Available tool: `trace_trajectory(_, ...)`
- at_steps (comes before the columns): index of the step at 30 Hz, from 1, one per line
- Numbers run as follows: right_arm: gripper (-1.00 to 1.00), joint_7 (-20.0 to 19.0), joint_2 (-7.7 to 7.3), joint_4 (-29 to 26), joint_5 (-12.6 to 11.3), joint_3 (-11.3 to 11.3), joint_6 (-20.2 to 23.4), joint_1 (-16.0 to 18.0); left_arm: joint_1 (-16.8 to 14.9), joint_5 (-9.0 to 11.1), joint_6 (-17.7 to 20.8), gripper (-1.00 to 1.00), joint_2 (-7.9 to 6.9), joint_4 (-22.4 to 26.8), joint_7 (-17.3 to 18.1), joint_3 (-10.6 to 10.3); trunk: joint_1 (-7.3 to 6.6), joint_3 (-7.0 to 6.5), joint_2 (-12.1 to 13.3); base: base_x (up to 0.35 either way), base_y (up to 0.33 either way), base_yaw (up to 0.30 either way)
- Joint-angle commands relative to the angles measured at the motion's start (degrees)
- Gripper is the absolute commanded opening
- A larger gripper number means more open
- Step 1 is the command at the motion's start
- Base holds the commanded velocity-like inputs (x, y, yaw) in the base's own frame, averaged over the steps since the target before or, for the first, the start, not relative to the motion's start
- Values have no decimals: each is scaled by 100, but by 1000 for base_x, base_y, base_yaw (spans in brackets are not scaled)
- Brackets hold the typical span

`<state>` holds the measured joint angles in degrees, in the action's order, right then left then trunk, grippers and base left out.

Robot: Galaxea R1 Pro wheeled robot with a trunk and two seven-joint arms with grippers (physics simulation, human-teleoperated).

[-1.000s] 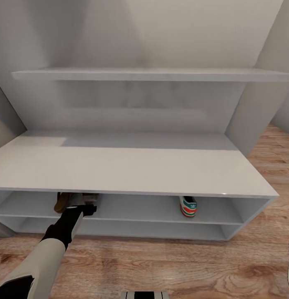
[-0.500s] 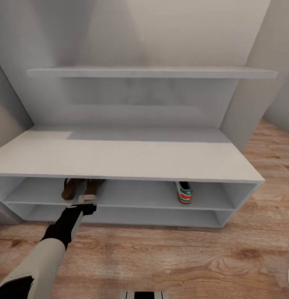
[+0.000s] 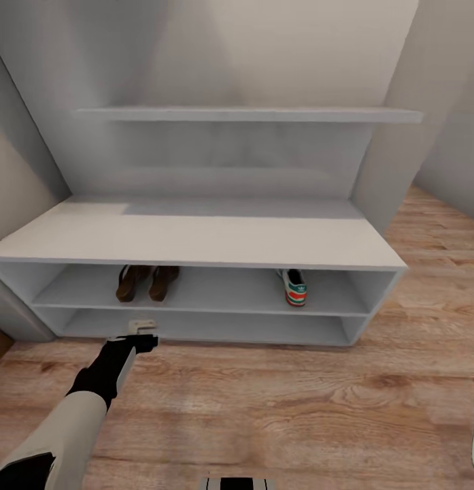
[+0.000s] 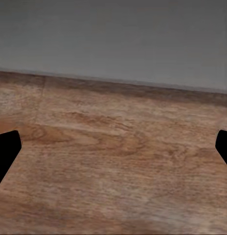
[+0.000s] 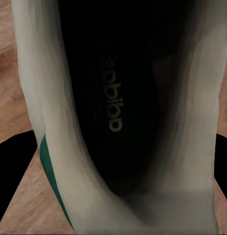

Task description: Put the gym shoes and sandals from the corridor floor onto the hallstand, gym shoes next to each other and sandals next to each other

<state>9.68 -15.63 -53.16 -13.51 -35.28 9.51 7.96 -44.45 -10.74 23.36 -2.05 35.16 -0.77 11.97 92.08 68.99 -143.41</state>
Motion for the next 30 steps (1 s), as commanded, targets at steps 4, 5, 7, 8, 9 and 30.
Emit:
trace_trajectory(4, -100, 25, -1, -10, -46, 4, 24, -1, 35, -32, 13, 100, 0, 8, 14, 9, -5, 4, -2, -341, 0, 0)
trace_trajectory(5, -100, 25, -1, -10, -46, 7, 24, 0, 49, -9, 4, 100, -2, 8, 16, 15, -5, 4, -2, -341, 0, 0)
trace_trajectory(7, -100, 25, -1, -10, -46, 9, 24, 1, 92, 103, -80, 100, -5, 8, 31, 47, -5, 4, -2, -341, 0, 0)
trace_trajectory(8, -100, 25, -1, -10, -46, 10, 24, 2, 113, 171, -187, 100, -7, 8, 43, 61, -5, 4, -2, -341, 0, 0)
trace_trajectory(9, -100, 25, -1, -10, -46, 11, 24, 2, 122, 206, -256, 100, -8, 8, 48, 65, -5, 4, -2, -341, 0, 0)
trace_trajectory(30, -100, 17, 22, -40, -55, 29, 16, 2, 2173, 1017, -2954, 100, -409, 79, 2766, 529, -5, 4, -2, -113, 0, 0)
